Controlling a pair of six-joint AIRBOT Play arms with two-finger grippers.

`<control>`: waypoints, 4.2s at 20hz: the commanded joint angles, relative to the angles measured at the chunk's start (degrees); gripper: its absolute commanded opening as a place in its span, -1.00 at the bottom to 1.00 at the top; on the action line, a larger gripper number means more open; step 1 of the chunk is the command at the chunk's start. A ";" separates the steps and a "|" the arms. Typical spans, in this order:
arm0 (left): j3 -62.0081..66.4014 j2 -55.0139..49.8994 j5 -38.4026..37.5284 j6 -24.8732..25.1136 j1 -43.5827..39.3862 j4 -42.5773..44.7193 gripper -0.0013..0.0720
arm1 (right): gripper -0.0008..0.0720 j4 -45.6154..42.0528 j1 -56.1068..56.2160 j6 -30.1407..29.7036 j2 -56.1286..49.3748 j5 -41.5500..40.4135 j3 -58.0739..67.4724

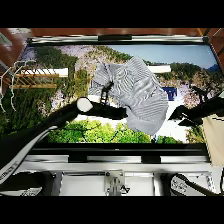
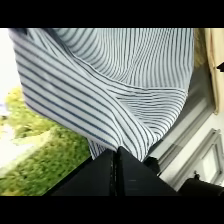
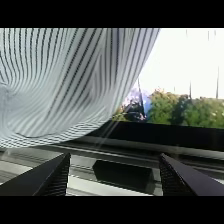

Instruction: Fold the shirts.

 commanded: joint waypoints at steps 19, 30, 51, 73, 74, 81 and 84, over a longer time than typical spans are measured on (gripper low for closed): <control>1.84 45.05 -14.49 -6.40 22.49 30.12 -0.86 | 0.86 10.75 2.54 2.54 0.00 0.59 19.32; 3.39 47.10 -31.52 -6.99 23.04 38.97 -0.85 | 0.86 9.40 16.57 9.11 -10.14 -11.43 19.32; 3.34 54.34 -24.72 -8.85 22.84 37.09 -0.85 | 0.80 31.91 26.91 18.32 -35.95 -38.05 19.93; 31.08 42.29 -11.89 -13.29 22.91 48.63 -0.85 | -0.79 -6.38 10.62 9.73 15.43 -24.17 54.55; 31.82 42.73 -14.45 -12.22 22.77 48.35 -0.85 | -0.79 -7.78 10.62 9.75 18.16 -23.43 54.55; 31.98 49.83 -7.93 -7.96 22.84 45.92 -0.85 | -0.79 -12.79 10.62 12.13 28.17 -14.73 54.55; 31.98 51.45 -2.91 -7.91 22.84 42.36 -0.86 | -0.79 -11.78 10.62 14.67 29.55 -16.48 54.55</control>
